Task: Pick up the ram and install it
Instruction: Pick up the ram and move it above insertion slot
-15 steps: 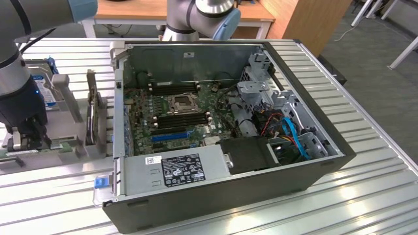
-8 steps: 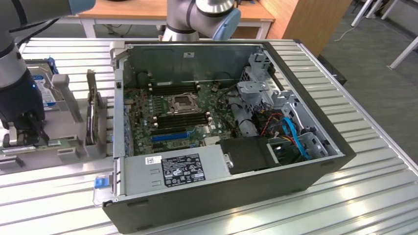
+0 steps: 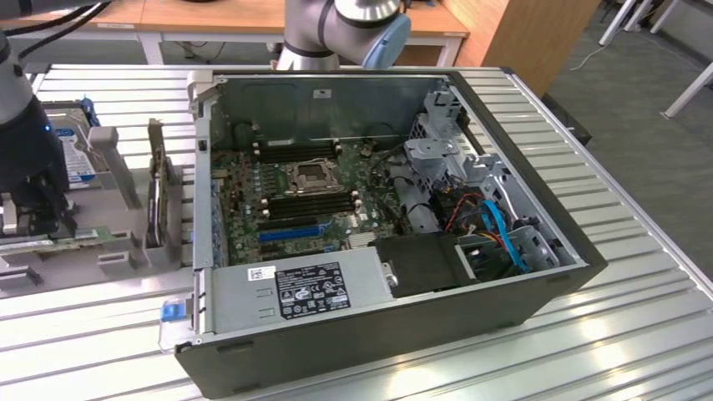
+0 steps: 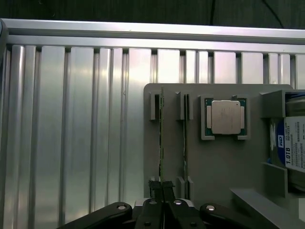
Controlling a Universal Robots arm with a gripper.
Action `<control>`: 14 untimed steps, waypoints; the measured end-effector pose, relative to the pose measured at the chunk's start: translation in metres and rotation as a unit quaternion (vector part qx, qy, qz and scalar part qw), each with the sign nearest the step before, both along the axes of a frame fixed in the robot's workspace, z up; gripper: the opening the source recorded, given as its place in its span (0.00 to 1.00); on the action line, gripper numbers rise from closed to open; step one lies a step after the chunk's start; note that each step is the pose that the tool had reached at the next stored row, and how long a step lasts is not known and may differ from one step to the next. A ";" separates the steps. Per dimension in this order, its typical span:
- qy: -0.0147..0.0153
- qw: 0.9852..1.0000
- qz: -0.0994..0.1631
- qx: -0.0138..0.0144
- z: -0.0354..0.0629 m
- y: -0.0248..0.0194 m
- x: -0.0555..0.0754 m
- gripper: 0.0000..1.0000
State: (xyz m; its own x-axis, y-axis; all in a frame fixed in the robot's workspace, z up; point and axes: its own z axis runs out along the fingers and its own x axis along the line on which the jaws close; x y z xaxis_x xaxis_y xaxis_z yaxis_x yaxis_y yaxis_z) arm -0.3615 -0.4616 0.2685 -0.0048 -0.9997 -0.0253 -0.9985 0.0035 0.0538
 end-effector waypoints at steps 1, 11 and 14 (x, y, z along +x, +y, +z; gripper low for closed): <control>0.000 1.000 0.000 0.000 0.0026 0.0000 0.000 0.11; 0.000 1.000 0.000 0.000 0.0304 0.0000 0.001 0.11; 0.000 1.000 0.000 0.000 0.0376 0.0000 0.001 0.11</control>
State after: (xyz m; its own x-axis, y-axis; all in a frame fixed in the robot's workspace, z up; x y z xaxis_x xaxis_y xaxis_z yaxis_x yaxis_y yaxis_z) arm -0.3605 -0.4616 0.3061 -0.0049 -0.9997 -0.0253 -0.9985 0.0035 0.0538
